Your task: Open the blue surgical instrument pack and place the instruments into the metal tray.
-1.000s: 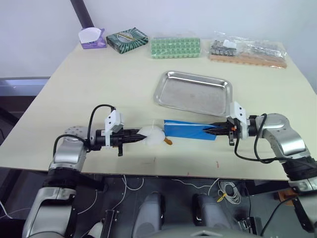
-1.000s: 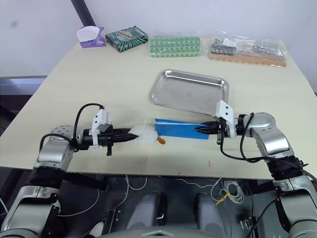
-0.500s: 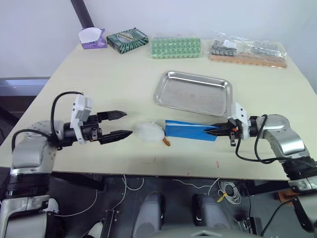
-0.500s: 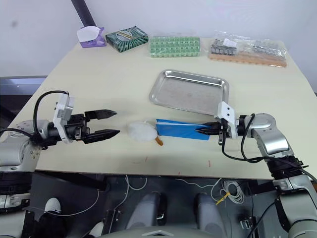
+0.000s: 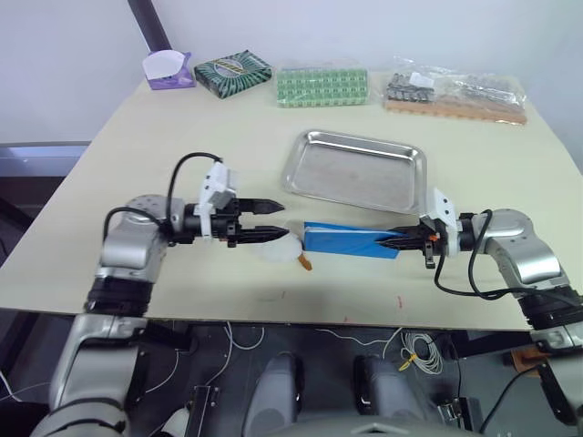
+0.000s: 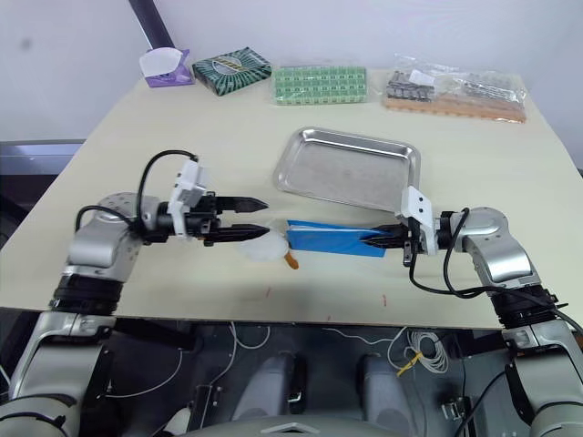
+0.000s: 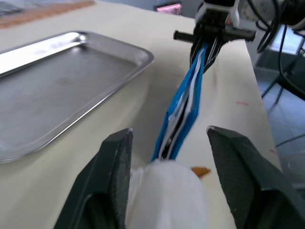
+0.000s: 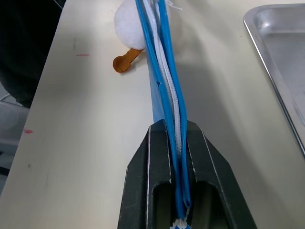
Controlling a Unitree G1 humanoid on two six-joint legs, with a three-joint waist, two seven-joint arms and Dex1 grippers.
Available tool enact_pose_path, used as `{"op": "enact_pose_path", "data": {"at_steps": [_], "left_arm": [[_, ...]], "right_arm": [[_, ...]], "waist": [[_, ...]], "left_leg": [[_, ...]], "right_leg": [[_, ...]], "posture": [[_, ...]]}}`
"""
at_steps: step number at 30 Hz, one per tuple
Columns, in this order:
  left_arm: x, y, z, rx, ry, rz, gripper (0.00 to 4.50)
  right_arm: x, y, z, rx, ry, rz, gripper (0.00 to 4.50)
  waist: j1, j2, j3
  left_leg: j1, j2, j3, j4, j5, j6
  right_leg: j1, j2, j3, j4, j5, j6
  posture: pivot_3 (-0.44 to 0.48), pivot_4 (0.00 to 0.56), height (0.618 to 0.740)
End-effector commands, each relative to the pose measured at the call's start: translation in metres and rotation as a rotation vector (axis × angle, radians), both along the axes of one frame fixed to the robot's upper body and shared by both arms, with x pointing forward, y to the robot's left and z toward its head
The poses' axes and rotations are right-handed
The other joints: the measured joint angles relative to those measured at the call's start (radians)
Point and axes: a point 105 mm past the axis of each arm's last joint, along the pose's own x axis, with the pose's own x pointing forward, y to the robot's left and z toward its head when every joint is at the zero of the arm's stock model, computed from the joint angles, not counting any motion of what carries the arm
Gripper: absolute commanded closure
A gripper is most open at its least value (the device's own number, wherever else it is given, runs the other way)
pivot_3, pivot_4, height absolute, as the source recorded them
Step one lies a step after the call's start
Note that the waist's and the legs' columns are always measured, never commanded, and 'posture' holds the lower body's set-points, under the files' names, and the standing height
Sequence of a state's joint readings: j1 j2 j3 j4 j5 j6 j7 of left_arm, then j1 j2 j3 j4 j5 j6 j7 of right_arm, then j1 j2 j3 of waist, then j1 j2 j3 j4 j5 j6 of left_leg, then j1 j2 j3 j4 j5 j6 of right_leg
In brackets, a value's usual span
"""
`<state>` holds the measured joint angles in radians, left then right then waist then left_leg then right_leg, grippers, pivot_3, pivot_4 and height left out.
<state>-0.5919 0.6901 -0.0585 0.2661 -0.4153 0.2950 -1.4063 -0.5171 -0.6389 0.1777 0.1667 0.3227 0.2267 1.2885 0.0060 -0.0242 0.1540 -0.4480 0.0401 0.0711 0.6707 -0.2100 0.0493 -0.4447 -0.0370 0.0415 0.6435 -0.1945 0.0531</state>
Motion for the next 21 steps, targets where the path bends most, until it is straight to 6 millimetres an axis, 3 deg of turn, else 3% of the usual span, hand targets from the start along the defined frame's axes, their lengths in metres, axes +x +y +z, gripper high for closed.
{"op": "enact_pose_path", "data": {"at_steps": [1,21], "left_arm": [[0.008,-0.002,0.001,0.045,-0.055,-0.039,1.60],[0.024,-0.043,-0.018,0.055,-0.114,-0.116,1.60]], "right_arm": [[0.000,-0.004,0.007,-0.003,-0.021,-0.006,4.50],[-0.001,0.001,0.008,0.006,-0.021,-0.011,4.50]], "waist": [[-0.001,0.000,0.000],[-0.001,0.000,0.000]], "left_leg": [[0.000,0.000,0.000,0.000,0.000,0.000],[0.000,0.000,-0.001,0.000,0.000,0.000]], "right_leg": [[0.000,0.000,0.000,0.000,0.000,0.000],[0.000,0.001,0.000,0.000,0.000,0.000]], "posture": [[0.000,0.150,0.740],[0.000,0.150,0.740]]}}
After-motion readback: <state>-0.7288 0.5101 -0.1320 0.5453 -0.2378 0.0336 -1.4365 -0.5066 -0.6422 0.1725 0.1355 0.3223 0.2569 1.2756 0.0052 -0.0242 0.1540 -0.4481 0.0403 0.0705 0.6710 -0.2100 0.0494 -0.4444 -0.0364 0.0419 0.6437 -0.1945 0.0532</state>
